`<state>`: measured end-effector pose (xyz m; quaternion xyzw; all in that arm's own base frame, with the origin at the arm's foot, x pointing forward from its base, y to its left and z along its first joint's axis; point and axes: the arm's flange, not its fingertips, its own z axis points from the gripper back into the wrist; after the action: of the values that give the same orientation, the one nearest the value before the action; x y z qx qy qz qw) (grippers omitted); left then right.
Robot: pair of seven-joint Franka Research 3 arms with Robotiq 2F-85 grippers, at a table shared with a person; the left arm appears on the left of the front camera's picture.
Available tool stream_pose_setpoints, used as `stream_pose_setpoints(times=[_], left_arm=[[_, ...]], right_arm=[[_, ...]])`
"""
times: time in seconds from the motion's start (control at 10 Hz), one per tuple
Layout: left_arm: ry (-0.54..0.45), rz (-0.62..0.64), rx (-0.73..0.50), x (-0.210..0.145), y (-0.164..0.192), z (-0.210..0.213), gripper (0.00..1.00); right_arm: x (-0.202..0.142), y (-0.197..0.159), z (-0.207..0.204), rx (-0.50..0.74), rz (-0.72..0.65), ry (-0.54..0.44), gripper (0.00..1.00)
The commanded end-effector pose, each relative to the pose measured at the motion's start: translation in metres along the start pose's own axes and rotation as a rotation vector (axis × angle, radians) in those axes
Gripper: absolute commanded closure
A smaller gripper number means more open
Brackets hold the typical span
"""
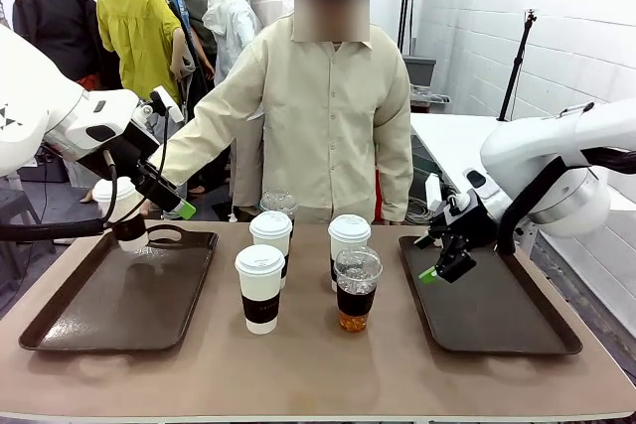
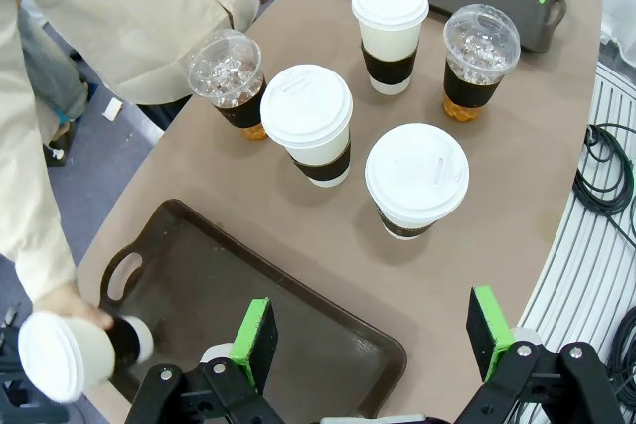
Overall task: Distribute the coffee onto the tray.
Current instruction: Pick up one iced Americano and place it on the right Handle tray.
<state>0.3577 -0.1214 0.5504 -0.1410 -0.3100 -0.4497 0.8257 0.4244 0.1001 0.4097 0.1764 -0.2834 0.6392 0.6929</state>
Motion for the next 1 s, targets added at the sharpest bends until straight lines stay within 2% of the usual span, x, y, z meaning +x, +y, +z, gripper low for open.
stream_pose_setpoints(times=[0.0, 0.6, 0.9], left_arm=[[0.010, -0.008, -0.001, 0.001, 0.003, 0.001, 0.00], [0.010, -0.008, -0.001, 0.001, 0.003, 0.001, 0.00], [0.010, -0.008, -0.001, 0.001, 0.003, 0.001, 0.00]], right_arm=[[0.002, 0.001, 0.003, -0.004, 0.012, -0.003, 0.00], [0.002, 0.001, 0.003, -0.008, 0.006, 0.020, 0.00], [-0.017, -0.016, -0.032, 0.002, 0.061, -0.097, 0.00]])
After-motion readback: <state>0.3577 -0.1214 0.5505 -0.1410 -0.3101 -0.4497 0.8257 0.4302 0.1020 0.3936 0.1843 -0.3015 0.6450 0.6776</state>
